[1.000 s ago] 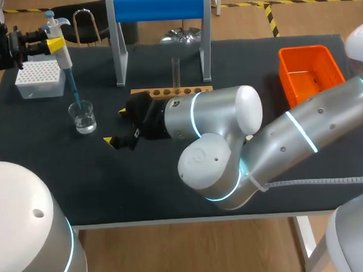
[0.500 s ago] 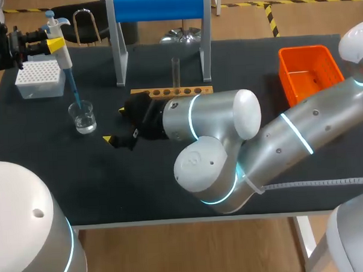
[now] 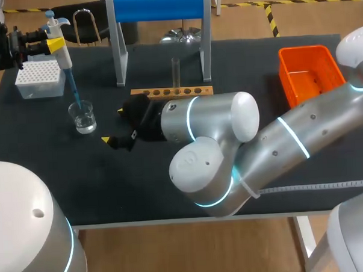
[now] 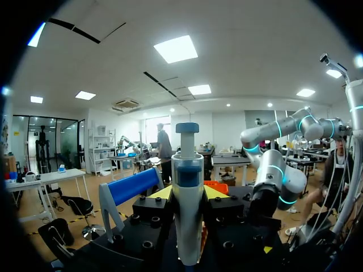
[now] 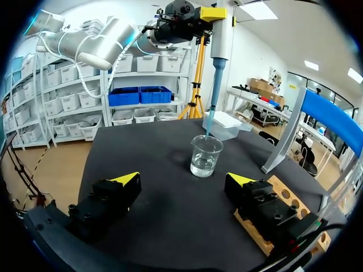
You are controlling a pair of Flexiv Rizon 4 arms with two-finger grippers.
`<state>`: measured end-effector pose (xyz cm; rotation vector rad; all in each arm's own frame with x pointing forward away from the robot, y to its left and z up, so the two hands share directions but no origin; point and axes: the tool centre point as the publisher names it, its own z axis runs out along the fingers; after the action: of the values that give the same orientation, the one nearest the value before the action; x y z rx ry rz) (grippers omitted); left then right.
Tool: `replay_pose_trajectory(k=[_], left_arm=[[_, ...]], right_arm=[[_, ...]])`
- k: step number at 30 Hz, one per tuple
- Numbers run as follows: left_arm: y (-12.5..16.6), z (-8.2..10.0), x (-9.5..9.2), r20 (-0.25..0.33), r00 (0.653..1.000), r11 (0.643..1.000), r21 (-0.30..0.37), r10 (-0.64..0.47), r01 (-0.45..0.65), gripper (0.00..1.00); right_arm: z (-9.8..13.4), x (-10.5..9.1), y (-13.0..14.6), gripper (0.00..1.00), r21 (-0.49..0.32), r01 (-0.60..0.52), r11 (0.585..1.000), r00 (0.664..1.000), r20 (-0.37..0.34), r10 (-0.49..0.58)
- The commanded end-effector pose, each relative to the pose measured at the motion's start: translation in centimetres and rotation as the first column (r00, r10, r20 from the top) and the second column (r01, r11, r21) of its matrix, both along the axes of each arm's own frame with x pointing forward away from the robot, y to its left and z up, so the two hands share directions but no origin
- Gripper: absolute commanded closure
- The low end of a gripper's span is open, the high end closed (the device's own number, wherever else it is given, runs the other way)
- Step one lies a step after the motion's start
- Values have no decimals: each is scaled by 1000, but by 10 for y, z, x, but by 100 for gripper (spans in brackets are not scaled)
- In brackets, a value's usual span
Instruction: Invert the test tube, pick up the pipette, mount the tip to pipette, aspirate from beaker and dispense into the tube, eject the tip, return the pipette, and cap with the stopper.
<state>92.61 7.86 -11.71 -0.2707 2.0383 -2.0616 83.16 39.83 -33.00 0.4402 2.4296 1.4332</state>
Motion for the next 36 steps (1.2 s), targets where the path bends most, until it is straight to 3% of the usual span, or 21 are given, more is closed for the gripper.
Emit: replay_pose_trajectory(k=[1, 9, 19, 36], left_arm=[[1, 0, 0, 2, 1000, 1000, -1, -4, 4, 100], [1, 0, 0, 2, 1000, 1000, -1, -4, 4, 100], [9, -14, 5, 36, 999, 1000, -21, 7, -6, 100], [11, -31, 15, 39, 999, 1000, -10, -5, 5, 100]], right_arm=[[1, -1, 1, 0, -4, 4, 1000, 1000, 0, -4], [1, -1, 1, 0, -4, 4, 1000, 1000, 0, -4], [1, -1, 1, 0, -4, 4, 1000, 1000, 0, -4], [1, -1, 1, 0, -4, 4, 1000, 1000, 0, -4]])
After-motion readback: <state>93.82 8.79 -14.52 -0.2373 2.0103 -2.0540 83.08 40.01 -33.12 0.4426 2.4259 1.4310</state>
